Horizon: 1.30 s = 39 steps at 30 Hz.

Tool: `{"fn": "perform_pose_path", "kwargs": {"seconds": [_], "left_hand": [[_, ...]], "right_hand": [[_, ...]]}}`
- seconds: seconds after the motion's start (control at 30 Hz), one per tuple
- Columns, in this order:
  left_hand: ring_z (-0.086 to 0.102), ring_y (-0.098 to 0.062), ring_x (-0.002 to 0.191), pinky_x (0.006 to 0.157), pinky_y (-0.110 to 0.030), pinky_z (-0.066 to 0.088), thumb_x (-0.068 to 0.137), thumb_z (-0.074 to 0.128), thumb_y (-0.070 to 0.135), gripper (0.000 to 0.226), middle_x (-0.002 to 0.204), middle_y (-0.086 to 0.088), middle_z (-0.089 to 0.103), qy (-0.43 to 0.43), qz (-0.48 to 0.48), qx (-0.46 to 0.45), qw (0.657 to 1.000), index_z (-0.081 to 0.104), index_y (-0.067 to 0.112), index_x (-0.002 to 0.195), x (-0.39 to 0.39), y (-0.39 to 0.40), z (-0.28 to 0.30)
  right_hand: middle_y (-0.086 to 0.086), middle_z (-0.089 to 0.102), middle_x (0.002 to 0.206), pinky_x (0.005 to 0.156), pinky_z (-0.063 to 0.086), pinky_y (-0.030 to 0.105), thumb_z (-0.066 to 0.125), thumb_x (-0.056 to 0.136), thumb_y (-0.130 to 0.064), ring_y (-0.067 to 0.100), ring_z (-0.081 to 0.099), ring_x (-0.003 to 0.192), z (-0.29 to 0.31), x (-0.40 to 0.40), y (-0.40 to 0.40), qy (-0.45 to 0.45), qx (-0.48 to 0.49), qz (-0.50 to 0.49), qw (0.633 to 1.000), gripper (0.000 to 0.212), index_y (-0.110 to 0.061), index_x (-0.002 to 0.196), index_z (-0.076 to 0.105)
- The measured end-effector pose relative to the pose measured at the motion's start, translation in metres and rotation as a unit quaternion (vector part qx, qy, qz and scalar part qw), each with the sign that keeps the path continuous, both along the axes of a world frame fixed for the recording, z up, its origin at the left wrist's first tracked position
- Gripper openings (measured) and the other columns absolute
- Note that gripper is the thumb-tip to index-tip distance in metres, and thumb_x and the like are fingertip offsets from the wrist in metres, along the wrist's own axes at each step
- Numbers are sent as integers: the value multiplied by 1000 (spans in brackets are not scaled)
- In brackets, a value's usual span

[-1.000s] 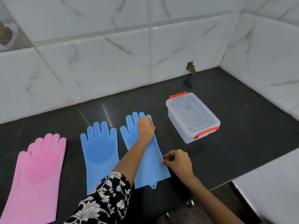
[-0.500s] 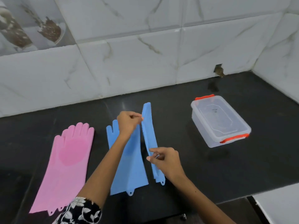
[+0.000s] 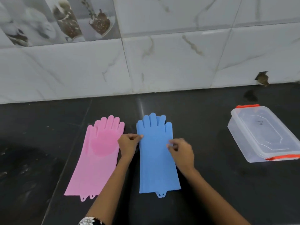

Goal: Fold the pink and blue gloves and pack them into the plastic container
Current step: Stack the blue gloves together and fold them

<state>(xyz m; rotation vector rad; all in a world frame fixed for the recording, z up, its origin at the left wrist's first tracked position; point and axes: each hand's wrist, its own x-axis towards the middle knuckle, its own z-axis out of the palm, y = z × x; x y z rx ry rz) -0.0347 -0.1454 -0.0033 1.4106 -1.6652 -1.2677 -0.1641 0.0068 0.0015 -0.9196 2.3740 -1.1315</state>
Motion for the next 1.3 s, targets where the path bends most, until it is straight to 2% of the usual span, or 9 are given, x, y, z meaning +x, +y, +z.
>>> {"fn": "perform_pose_path", "kwargs": {"seconds": [0.2,0.27,0.47,0.57,0.63,0.8,0.93,1.17,1.3], "left_hand": [[63,-14,68,66,-20,47,77,77,17,15,74,-1,68,-9,25,-19,999,73,2,80,-15,-8,1],[63,-16,71,71,-23,48,77,77,12,13,76,-3,68,-13,31,-24,999,72,1,82,-17,-12,1],[63,-12,64,63,-12,51,79,76,15,9,68,-1,69,31,70,-91,993,72,7,80,-5,-9,-6],[65,-19,69,73,-31,57,79,76,14,13,73,-6,70,10,76,-41,996,72,3,83,-3,-11,-11],[65,-21,70,76,-35,57,78,77,13,12,75,-7,70,-2,66,-29,997,72,3,82,-6,-16,-9],[63,-17,76,79,-26,51,77,78,13,24,91,-12,73,-24,65,-32,997,72,0,96,-13,-24,-1],[63,-17,74,81,-30,54,76,78,11,20,88,-13,73,-28,67,-28,997,73,0,92,-13,-26,0],[59,-11,69,65,-12,43,79,74,8,10,83,-8,72,-47,55,-63,995,72,3,88,-13,-23,0],[60,-10,69,68,-18,50,81,72,6,10,81,-4,69,-51,37,-86,994,69,5,91,-11,-22,2]], "right_hand": [[5,70,104,77,45,28,64,86,-29,21,64,96,1,-49,-56,-65,6,-88,994,35,-9,114,63],[4,71,101,76,48,29,66,84,-26,20,65,96,3,-54,-69,-82,5,-82,993,30,-10,109,66],[-4,70,81,72,54,29,71,80,-19,11,66,79,11,-46,-86,-29,-68,-71,995,13,-16,93,71],[1,72,96,77,53,31,67,83,-20,17,67,91,2,-42,-87,-15,6,-65,998,22,-13,104,69],[2,71,104,80,52,31,66,84,-21,19,66,95,-5,-45,-85,-6,32,-56,998,26,-12,109,67],[2,70,108,80,49,28,63,86,-26,18,65,100,-5,-55,-93,-7,16,-18,1000,32,-13,114,64],[2,69,112,81,48,27,65,86,-31,17,63,103,1,-56,-114,3,7,22,1000,37,-11,117,62],[6,70,91,85,56,31,74,74,-1,15,66,80,7,-59,-142,-70,-61,43,995,39,-6,112,66],[6,69,112,93,51,39,74,78,-20,21,64,103,4,-63,-134,3,27,71,997,48,-10,123,59]]}}
